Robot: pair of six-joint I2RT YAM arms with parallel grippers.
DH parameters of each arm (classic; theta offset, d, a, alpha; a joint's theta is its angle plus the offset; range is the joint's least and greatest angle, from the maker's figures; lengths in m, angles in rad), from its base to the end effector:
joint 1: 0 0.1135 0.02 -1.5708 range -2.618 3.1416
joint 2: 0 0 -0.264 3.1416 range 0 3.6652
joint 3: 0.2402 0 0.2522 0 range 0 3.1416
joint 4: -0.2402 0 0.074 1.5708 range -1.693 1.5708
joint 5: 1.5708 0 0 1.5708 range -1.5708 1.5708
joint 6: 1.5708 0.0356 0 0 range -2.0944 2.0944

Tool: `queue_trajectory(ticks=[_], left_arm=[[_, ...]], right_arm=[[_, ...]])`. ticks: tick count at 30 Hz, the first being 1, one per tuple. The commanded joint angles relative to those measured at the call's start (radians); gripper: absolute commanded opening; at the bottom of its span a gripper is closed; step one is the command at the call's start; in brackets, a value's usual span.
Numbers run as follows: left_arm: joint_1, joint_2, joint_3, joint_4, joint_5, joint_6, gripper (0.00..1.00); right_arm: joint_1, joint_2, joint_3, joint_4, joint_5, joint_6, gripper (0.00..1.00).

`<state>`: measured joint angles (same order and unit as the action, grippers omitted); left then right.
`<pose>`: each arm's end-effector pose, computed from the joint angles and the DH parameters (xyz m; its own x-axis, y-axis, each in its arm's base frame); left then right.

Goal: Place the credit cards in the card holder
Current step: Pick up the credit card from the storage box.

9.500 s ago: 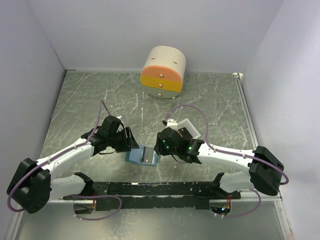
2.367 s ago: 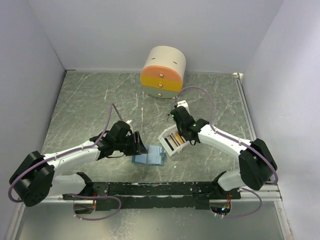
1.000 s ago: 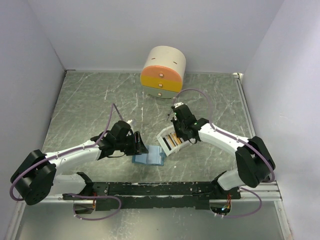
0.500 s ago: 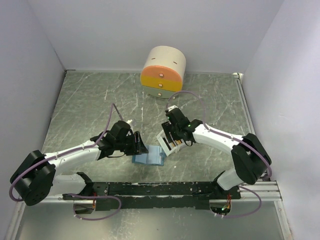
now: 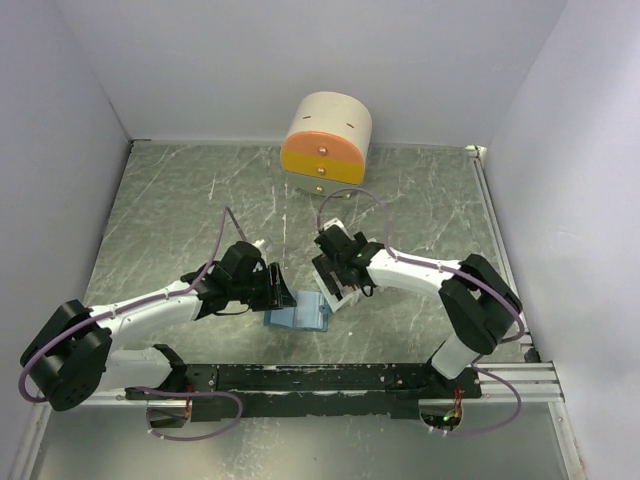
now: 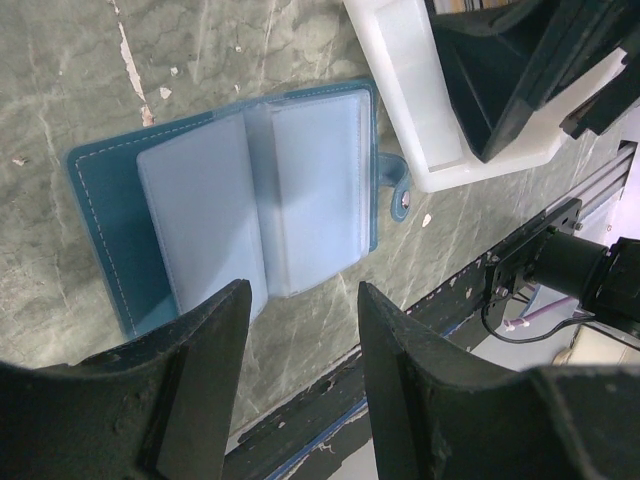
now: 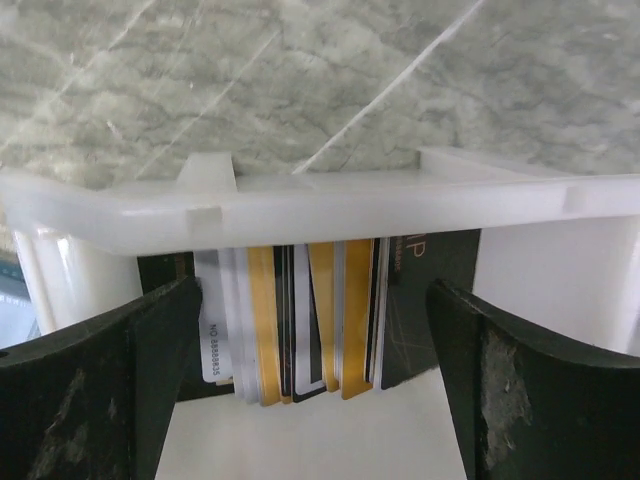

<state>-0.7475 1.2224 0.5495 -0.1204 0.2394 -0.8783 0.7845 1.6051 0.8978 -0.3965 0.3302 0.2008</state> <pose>0.1666 -0.1659 0.1785 -0.9359 -0.1520 -0.3178 0.0973 0.7556 -0.6478 0.2224 0.2057 0.1676 -0.7320 -0.4640 -0.4989 -0.4276 0.8829 -0.1939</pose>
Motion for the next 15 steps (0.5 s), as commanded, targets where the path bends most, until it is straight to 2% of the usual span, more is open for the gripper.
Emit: queue_trajectory(ticks=[1, 9, 15], left_arm=[[0.004, 0.004, 0.023, 0.018, 0.011, 0.006, 0.58], [0.004, -0.013, 0.016, 0.015, 0.002, -0.002, 0.58], [0.004, 0.001, 0.018, 0.027, 0.012, -0.004, 0.58]], right_arm=[[0.050, 0.056, 0.045, -0.083, 0.283, 0.049, 0.95], [0.064, 0.002, 0.062, -0.110, 0.438, 0.095, 0.87], [0.055, -0.008, 0.068, -0.097, 0.436, 0.063, 0.77]])
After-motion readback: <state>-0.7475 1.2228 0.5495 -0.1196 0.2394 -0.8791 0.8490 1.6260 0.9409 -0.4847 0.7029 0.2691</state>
